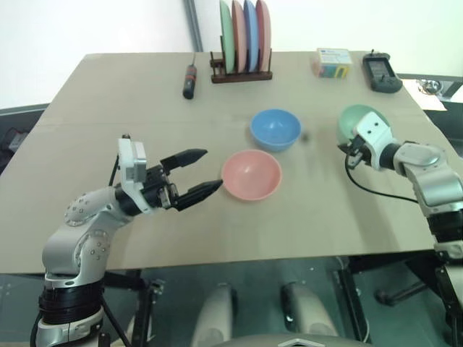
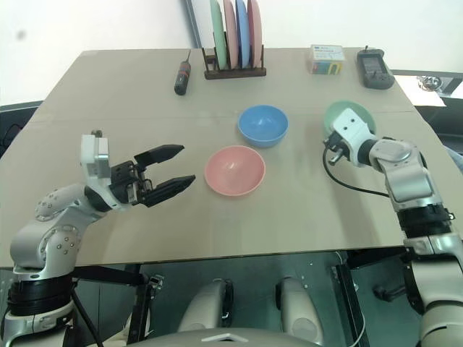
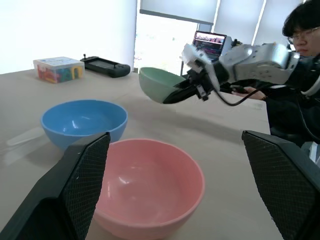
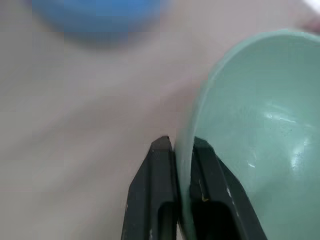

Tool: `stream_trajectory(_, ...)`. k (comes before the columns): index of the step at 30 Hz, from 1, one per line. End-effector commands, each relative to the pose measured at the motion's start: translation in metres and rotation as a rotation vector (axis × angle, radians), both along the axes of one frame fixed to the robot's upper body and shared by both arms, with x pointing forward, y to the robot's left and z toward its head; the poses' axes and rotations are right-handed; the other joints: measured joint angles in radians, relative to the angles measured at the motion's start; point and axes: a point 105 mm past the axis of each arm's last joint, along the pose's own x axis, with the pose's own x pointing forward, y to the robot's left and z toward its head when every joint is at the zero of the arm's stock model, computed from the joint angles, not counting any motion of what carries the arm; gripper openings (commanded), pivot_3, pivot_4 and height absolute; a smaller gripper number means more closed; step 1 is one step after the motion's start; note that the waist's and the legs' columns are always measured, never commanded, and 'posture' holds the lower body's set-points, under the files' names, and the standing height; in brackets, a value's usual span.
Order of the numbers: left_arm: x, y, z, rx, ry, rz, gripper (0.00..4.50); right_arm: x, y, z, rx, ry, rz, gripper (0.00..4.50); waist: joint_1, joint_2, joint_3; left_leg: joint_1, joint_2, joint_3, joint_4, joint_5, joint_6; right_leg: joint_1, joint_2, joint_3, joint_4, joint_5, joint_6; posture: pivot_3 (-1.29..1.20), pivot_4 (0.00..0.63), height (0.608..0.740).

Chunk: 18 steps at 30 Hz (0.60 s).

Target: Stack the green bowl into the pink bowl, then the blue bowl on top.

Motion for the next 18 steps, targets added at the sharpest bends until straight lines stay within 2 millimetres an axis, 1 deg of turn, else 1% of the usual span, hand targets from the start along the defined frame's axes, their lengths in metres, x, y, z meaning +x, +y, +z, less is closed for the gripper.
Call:
stream_trajectory(1,0.003,0.013,0.009,-0.051,-0.015,0.034,4.50,-0.063,0.080,0.027,0.088,-0.001,0.353,0.02,-0.001,0.000,0.000,0.000,0.000,0.000,0.000,0.000,0.000,0.000,0.000,0.000,0.000,0.000,0.000,0.00,0.150,0.740)
stream_trajectory(2,0.004,0.016,0.009,-0.071,-0.003,0.036,4.50,-0.074,0.098,0.025,0.081,0.013,0.407,0.02,-0.002,0.000,0.000,0.000,0.001,0.000,0.000,0.000,0.000,-0.001,0.001,0.000,0.001,0.000,0.000,0.00,0.150,0.740)
stream_trajectory(3,0.004,0.018,0.009,-0.086,0.006,0.038,4.50,-0.081,0.111,0.023,0.074,0.021,0.440,0.02,-0.002,0.000,0.000,0.000,0.001,0.000,0.000,0.000,0.000,-0.001,0.001,0.000,0.001,0.000,0.000,0.00,0.150,0.740)
stream_trajectory(4,0.004,0.019,0.009,-0.094,0.016,0.034,4.50,-0.083,0.124,0.020,0.071,0.020,0.460,0.02,0.000,0.000,0.000,0.000,0.002,-0.001,0.000,0.000,0.000,-0.001,0.002,-0.001,0.001,0.000,0.000,0.00,0.150,0.740)
stream_trajectory(5,0.003,0.019,0.008,-0.095,0.023,0.026,4.50,-0.083,0.135,0.018,0.069,0.017,0.470,0.02,0.000,0.000,0.000,0.000,0.002,-0.002,0.000,0.000,0.000,-0.001,0.002,-0.001,0.001,0.000,0.000,0.00,0.150,0.740)
stream_trajectory(6,0.002,0.019,0.008,-0.093,0.027,0.020,4.50,-0.083,0.141,0.016,0.067,0.016,0.474,0.02,0.003,0.000,0.000,0.000,0.001,-0.001,0.001,0.000,0.000,0.000,0.001,-0.001,0.001,-0.001,-0.001,0.00,0.150,0.740)
stream_trajectory(7,0.001,0.019,0.008,-0.090,0.037,0.013,4.50,-0.080,0.148,0.013,0.065,0.023,0.476,0.02,0.007,-0.001,0.000,0.000,0.001,-0.001,0.002,0.000,0.000,0.000,0.001,-0.001,0.001,-0.002,-0.004,0.00,0.150,0.740)
stream_trajectory(9,0.001,0.023,0.007,-0.065,0.053,0.016,4.50,-0.073,0.160,0.010,0.082,0.041,0.471,0.02,0.009,-0.002,-0.001,-0.001,0.000,-0.001,0.003,0.000,0.000,0.000,-0.001,-0.001,0.001,-0.002,-0.004,0.00,0.150,0.740)
stream_trajectory(10,0.001,0.024,0.007,-0.056,0.059,0.018,4.50,-0.068,0.164,0.007,0.084,0.055,0.467,0.38,0.008,-0.002,-0.001,-0.001,0.000,-0.001,0.003,0.000,0.000,0.000,-0.001,-0.001,0.001,-0.002,-0.004,0.00,0.150,0.740)
stream_trajectory(11,0.001,0.025,0.008,-0.053,0.059,0.018,4.50,-0.066,0.164,0.001,0.041,0.057,0.473,0.75,0.007,-0.002,-0.001,-0.001,0.000,-0.001,0.003,0.000,0.000,0.000,-0.001,-0.001,0.001,-0.002,-0.004,0.00,0.150,0.740)
stream_trajectory(12,0.001,0.026,0.010,-0.049,0.055,0.020,4.50,-0.065,0.163,-0.005,0.010,0.068,0.481,1.02,0.008,-0.002,-0.001,-0.001,0.000,0.000,0.003,0.000,0.000,0.000,-0.001,-0.001,0.001,-0.002,-0.004,0.00,0.150,0.740)
stream_trajectory(14,0.000,0.028,0.014,-0.049,0.050,0.022,4.50,-0.064,0.161,-0.013,-0.010,0.095,0.486,1.91,0.009,-0.002,-0.001,-0.001,0.000,-0.001,0.002,0.000,0.000,0.000,-0.001,-0.002,0.001,-0.002,-0.004,0.00,0.150,0.740)
stream_trajectory(15,0.000,0.029,0.015,-0.049,0.049,0.024,4.50,-0.063,0.160,-0.015,-0.011,0.102,0.483,2.36,0.008,-0.002,-0.001,-0.001,0.000,-0.001,0.002,0.000,0.000,0.000,-0.001,-0.002,0.001,-0.002,-0.004,0.00,0.150,0.740)
stream_trajectory(16,0.000,0.030,0.016,-0.048,0.048,0.028,4.50,-0.063,0.158,-0.016,-0.015,0.109,0.481,2.66,0.006,-0.001,-0.001,-0.001,0.000,-0.001,0.001,0.000,0.000,-0.001,-0.001,-0.002,0.000,-0.002,-0.004,0.00,0.150,0.740)
stream_trajectory(17,-0.001,0.031,0.017,-0.048,0.047,0.030,4.50,-0.063,0.157,-0.016,-0.018,0.110,0.480,3.08,0.005,-0.001,-0.001,-0.002,0.000,-0.001,0.000,0.000,0.000,-0.001,-0.001,-0.002,0.000,-0.002,-0.004,0.00,0.150,0.740)
stream_trajectory(18,-0.002,0.032,0.017,-0.046,0.046,0.032,4.50,-0.064,0.155,-0.015,-0.016,0.107,0.476,3.35,0.004,-0.001,-0.001,-0.002,0.000,-0.001,0.000,0.000,0.000,-0.002,-0.001,-0.002,0.000,-0.002,-0.003,0.00,0.150,0.740)
